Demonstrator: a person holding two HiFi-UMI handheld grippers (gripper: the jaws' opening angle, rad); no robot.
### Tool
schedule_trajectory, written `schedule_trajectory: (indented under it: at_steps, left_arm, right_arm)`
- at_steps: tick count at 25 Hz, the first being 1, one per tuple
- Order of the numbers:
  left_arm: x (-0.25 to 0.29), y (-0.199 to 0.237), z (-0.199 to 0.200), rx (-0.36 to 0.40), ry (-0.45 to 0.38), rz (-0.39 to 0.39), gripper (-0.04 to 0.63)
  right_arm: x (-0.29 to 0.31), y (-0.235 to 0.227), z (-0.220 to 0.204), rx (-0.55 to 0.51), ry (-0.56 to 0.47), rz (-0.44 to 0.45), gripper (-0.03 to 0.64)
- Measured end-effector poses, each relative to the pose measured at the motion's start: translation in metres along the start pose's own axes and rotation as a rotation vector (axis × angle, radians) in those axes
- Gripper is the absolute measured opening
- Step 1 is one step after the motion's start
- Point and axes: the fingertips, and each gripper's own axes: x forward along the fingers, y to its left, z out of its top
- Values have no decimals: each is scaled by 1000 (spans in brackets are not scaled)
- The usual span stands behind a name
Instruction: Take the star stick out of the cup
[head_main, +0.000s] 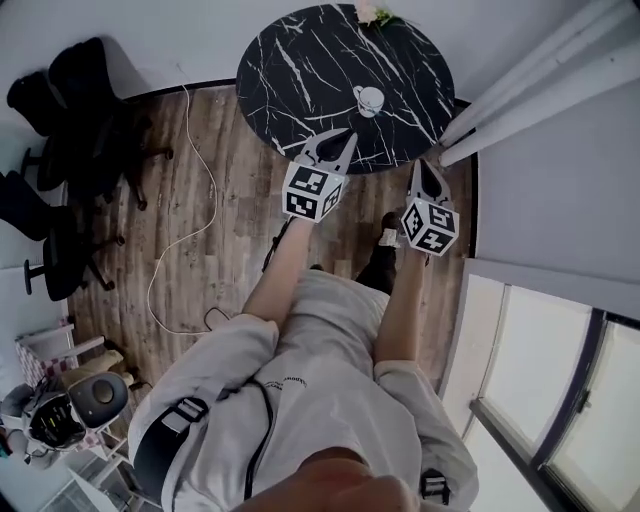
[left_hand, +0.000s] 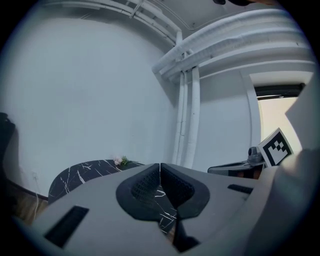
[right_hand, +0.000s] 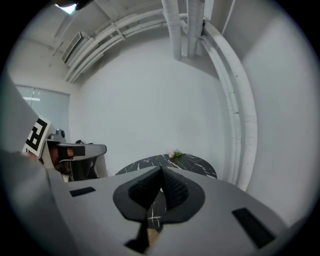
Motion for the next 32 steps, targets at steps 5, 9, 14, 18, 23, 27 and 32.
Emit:
schedule_trajectory:
  at_steps: [5, 9, 14, 18, 23, 27, 32]
  left_arm:
    - [60, 38, 13, -25, -13, 100, 25]
    - [107, 61, 10, -47, 8, 180, 25]
    - [147, 95, 2, -96, 47, 276, 25]
    - [167, 121, -10, -154, 73, 362, 25]
    - [177, 145, -24, -256, 69, 467, 25]
    - [186, 147, -30, -236, 85, 523, 25]
    - [184, 145, -39, -265, 112, 574, 25]
  right_arm:
    - [67, -30, 26, -31, 16, 97, 32]
    - [122, -61, 32, 4, 51, 197, 32]
    - [188, -82, 24, -54, 136, 284, 32]
    - [232, -78, 16, -287, 184, 442, 32]
    - [256, -56, 1, -561, 195, 674, 32]
    - [269, -42, -18, -718, 171, 840, 32]
    - [266, -22, -39, -865, 162, 1003, 34]
